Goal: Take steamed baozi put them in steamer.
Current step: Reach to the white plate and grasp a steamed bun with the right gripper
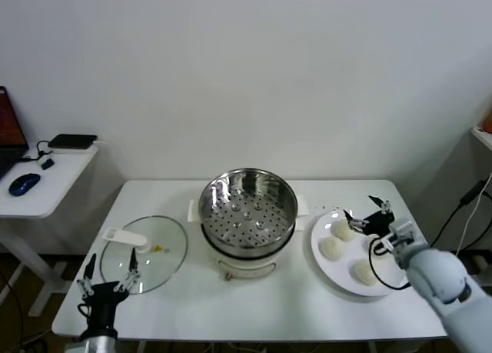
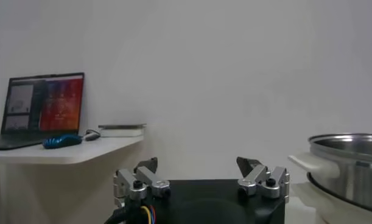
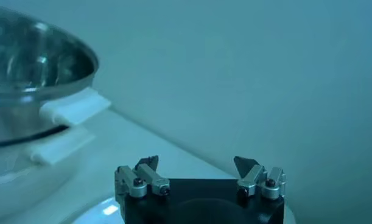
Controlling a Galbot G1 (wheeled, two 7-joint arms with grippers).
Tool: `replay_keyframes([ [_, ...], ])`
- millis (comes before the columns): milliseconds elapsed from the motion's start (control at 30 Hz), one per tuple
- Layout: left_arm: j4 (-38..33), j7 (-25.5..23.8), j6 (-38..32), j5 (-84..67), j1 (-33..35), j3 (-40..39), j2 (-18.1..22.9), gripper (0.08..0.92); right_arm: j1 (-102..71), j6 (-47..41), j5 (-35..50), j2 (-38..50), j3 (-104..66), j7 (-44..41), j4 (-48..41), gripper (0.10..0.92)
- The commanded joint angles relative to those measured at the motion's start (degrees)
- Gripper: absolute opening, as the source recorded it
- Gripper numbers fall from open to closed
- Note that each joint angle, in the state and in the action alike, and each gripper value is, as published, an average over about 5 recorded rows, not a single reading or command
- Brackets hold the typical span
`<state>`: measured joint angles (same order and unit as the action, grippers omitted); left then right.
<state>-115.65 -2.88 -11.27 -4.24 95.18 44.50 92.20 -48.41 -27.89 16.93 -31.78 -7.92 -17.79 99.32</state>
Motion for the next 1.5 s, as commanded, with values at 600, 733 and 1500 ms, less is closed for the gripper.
replay_keyframes([
  [600,0.59,-0.31,-1.01,1.02,0.48,-0.82,0.73,0.823,85.12,21.94,-8.11,-1.45,92.99,-47.09,-34.54,0.823],
  [733,0.77,-0.33,-1.11,1.11,0.48,-1.03,0.77,0.823,81.50,22.62,-6.30,-5.35,91.47,-48.19,-37.87,0.823],
  [1500,1.75,-0.71,-0.46,0.50,0.43,0.27,-0.31,0.823,64.94,22.79,-8.74,-19.32,78.82,-46.69,-52.58,0.823],
])
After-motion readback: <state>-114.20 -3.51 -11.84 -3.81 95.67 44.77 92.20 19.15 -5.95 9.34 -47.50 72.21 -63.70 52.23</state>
